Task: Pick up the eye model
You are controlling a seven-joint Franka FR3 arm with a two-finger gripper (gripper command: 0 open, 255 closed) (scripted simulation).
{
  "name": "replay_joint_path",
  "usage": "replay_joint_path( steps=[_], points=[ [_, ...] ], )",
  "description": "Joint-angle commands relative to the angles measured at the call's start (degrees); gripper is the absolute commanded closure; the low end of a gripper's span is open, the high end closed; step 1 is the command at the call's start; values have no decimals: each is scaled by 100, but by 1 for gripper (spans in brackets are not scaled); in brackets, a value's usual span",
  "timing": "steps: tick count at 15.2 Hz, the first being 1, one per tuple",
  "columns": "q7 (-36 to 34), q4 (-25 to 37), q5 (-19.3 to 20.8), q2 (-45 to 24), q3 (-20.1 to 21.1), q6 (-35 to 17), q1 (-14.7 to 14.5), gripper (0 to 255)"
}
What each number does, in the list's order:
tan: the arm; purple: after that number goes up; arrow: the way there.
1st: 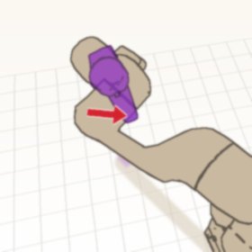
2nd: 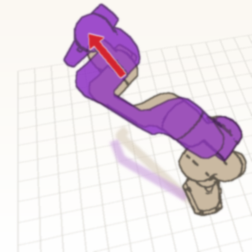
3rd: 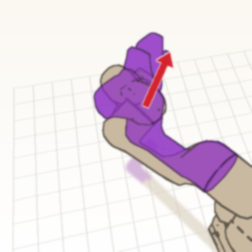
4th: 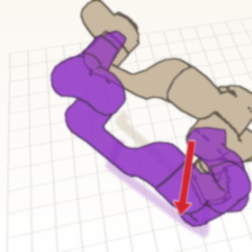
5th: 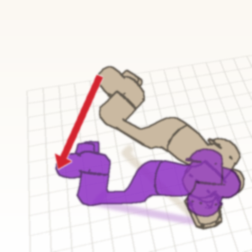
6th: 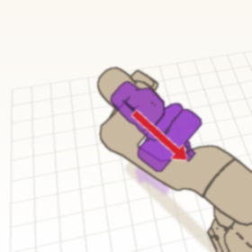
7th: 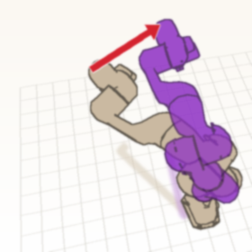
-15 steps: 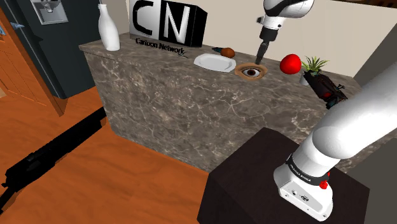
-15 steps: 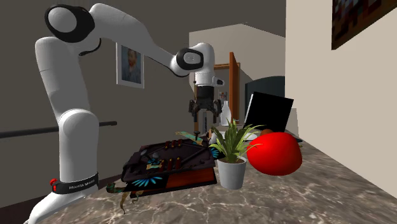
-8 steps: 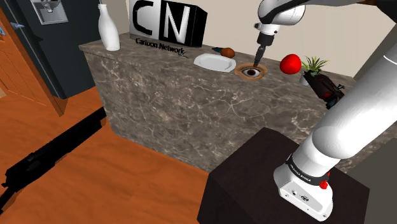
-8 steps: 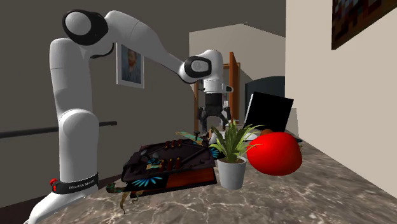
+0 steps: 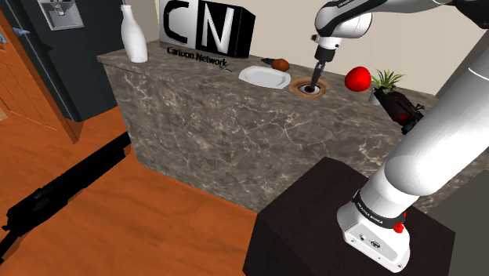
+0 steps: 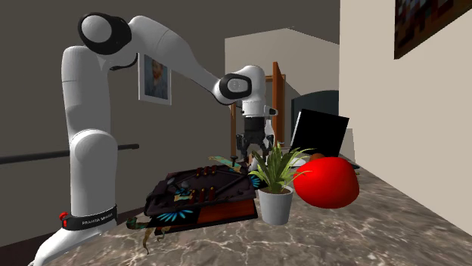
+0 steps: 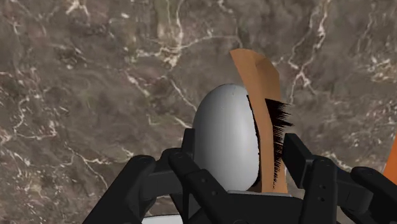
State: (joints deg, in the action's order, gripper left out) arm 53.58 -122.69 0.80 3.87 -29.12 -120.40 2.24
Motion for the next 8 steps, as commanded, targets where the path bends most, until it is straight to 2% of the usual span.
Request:
replay_joint_path(
  steps=[1,8],
  points=[
    [-1,-13,-1,-11,2,-2,-2,255],
    [-12,36,18,23,3,78,-1,255]
  ],
)
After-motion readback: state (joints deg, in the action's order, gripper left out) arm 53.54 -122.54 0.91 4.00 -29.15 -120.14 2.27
